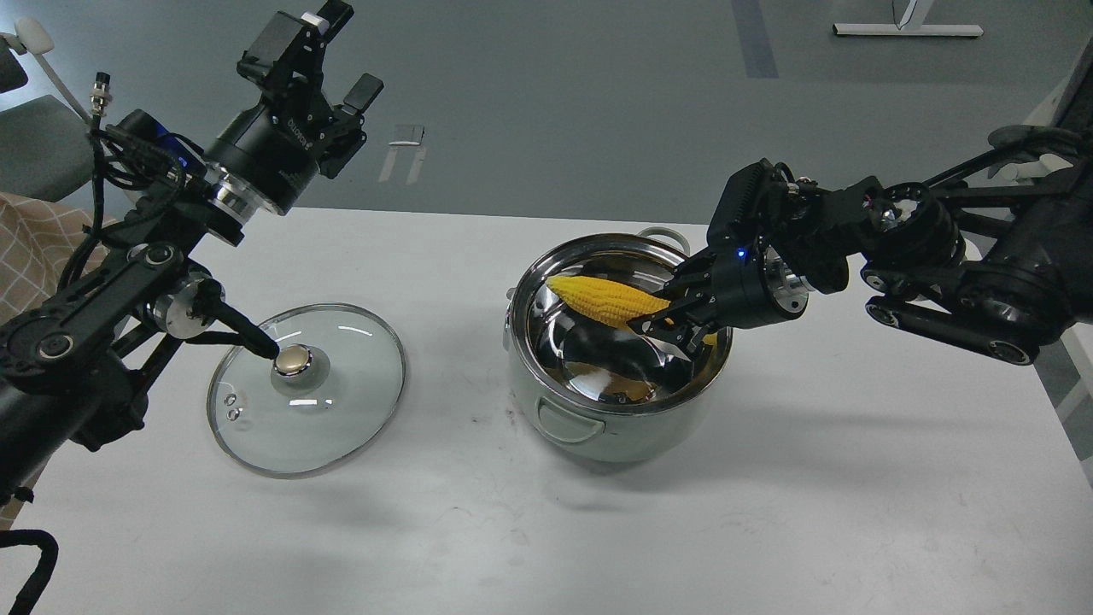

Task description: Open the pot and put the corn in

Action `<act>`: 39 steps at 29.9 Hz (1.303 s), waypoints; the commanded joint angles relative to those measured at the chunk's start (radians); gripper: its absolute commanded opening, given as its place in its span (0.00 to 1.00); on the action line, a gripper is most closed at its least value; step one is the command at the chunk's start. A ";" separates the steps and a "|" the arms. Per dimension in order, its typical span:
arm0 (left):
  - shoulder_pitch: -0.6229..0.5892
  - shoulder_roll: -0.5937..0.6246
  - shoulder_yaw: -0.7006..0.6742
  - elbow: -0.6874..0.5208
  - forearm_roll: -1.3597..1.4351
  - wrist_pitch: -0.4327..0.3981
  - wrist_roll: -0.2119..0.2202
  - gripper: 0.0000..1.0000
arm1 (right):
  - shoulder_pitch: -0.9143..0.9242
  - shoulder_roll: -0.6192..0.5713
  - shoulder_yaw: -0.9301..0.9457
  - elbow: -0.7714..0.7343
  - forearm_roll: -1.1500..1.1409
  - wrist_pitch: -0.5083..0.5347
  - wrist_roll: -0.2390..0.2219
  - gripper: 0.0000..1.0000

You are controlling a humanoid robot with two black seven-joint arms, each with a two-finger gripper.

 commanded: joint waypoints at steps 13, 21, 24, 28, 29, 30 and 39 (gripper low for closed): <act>0.002 -0.005 -0.002 -0.006 0.001 -0.002 0.001 0.97 | -0.013 0.044 -0.015 -0.038 0.001 -0.009 0.000 0.17; 0.003 -0.003 -0.008 -0.012 0.001 -0.002 0.001 0.97 | -0.016 0.051 -0.025 -0.044 0.001 -0.007 0.000 0.40; 0.003 -0.003 -0.008 -0.012 0.001 -0.002 0.001 0.97 | -0.016 0.051 -0.027 -0.046 0.002 -0.007 0.000 0.56; 0.005 -0.003 -0.008 -0.012 0.001 -0.002 0.001 0.97 | -0.016 0.048 -0.027 -0.046 0.002 -0.007 0.000 0.72; 0.005 -0.003 -0.008 -0.012 0.001 -0.002 0.001 0.97 | -0.016 0.047 -0.027 -0.046 0.004 -0.007 0.000 0.75; 0.005 -0.003 -0.008 -0.012 0.001 -0.002 0.001 0.97 | -0.016 0.047 -0.027 -0.046 0.005 -0.007 0.000 0.80; 0.005 0.000 -0.020 -0.012 0.004 0.000 0.001 0.97 | -0.013 0.044 -0.009 -0.064 0.051 -0.009 0.000 0.98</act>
